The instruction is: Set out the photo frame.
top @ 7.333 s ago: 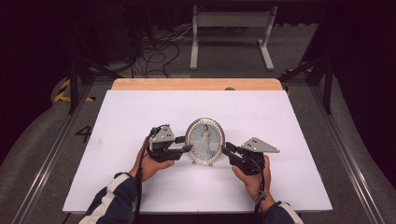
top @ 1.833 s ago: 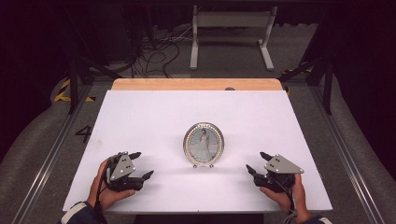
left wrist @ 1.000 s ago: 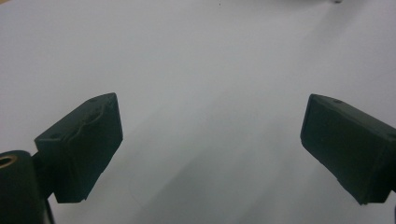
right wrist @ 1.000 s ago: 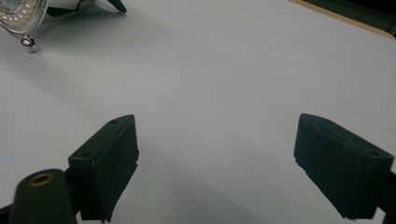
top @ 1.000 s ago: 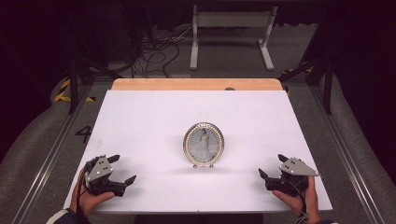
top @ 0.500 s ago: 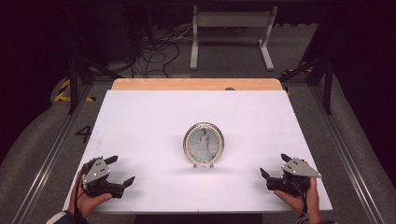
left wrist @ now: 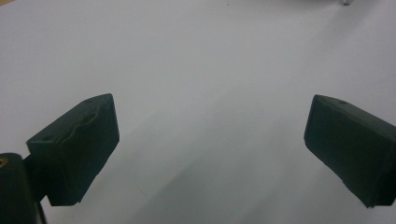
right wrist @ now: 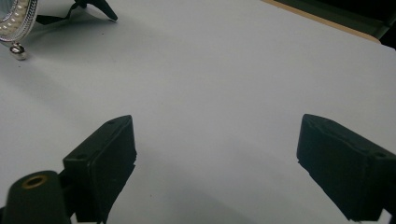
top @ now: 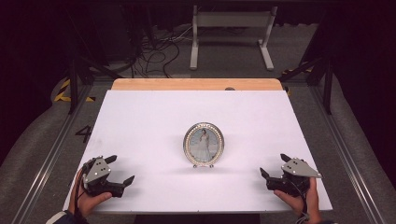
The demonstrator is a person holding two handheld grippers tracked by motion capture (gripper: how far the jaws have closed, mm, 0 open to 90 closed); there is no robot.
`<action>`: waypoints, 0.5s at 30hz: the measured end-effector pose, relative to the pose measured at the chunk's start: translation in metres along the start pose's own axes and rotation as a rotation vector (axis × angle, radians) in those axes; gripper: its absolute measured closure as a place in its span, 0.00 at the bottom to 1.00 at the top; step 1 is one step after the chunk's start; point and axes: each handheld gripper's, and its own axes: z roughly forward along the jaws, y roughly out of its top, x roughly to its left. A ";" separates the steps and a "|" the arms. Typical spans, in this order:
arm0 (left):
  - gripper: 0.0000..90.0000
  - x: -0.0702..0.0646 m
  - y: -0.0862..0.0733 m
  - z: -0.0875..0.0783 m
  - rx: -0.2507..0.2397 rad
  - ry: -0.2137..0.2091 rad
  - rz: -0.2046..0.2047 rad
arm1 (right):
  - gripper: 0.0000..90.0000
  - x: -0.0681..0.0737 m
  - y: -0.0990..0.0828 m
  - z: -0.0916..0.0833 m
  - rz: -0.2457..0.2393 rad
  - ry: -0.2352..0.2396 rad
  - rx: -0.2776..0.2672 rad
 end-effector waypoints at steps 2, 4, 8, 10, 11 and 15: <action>0.04 0.000 0.000 0.000 0.006 0.002 0.002 | 0.14 0.000 0.000 0.000 -0.004 0.002 0.001; 0.04 0.001 0.000 0.001 0.006 -0.001 0.002 | 0.14 0.000 0.000 0.001 -0.006 0.003 0.000; 0.05 0.000 0.000 0.001 0.010 -0.002 0.003 | 0.14 0.000 0.000 0.000 -0.003 0.000 0.000; 0.05 0.000 0.001 0.002 0.011 0.004 0.015 | 0.14 0.000 0.000 -0.001 -0.004 -0.005 -0.003; 0.05 0.000 0.001 0.002 0.015 0.006 0.020 | 0.14 -0.001 0.000 -0.001 -0.003 -0.007 -0.005; 0.06 0.000 0.001 0.004 0.018 0.010 0.022 | 0.14 -0.002 0.000 -0.003 0.008 -0.011 -0.016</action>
